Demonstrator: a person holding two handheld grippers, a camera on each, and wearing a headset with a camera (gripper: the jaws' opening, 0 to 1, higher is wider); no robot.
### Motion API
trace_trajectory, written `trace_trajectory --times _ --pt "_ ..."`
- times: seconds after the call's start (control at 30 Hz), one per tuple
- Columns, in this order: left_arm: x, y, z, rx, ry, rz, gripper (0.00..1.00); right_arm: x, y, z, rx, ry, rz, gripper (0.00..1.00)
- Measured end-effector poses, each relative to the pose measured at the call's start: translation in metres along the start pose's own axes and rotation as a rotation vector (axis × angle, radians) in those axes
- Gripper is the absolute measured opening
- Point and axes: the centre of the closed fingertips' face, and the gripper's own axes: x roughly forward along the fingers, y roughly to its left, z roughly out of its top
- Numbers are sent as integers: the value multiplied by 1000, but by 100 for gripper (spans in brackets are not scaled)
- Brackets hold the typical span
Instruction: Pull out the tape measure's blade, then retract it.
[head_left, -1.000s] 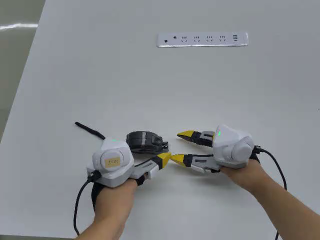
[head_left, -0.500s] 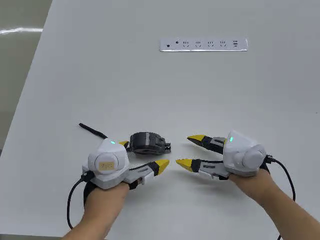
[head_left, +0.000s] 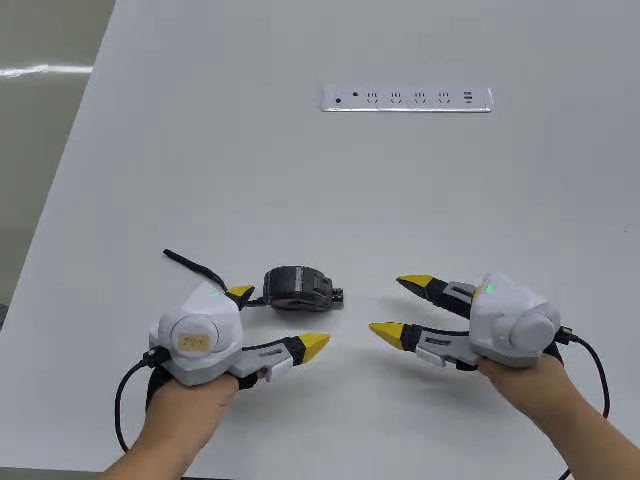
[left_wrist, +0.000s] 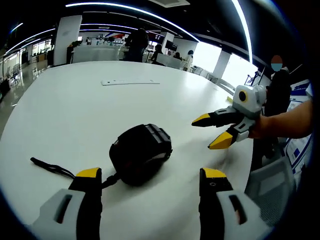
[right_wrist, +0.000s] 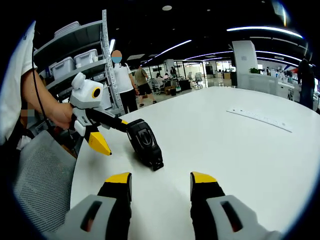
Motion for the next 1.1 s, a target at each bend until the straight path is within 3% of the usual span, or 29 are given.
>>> trace_trajectory --times 0.2,0.43,0.77,0.9,1.1 --pt "-14 4 2 -11 -29 -29 78 -14 -2 1 14 -13 -31 48" --pt "-31 12 2 0 -42 -30 78 -27 -6 -6 8 7 -60 50" --pt "-51 19 1 26 -44 -28 78 -53 -9 -9 19 8 -107 52" --pt "-56 19 -5 51 -21 -30 79 -61 -9 -6 19 0 -127 53" --pt "-67 20 -8 48 -29 -27 79 -73 -9 -2 9 -3 -145 54"
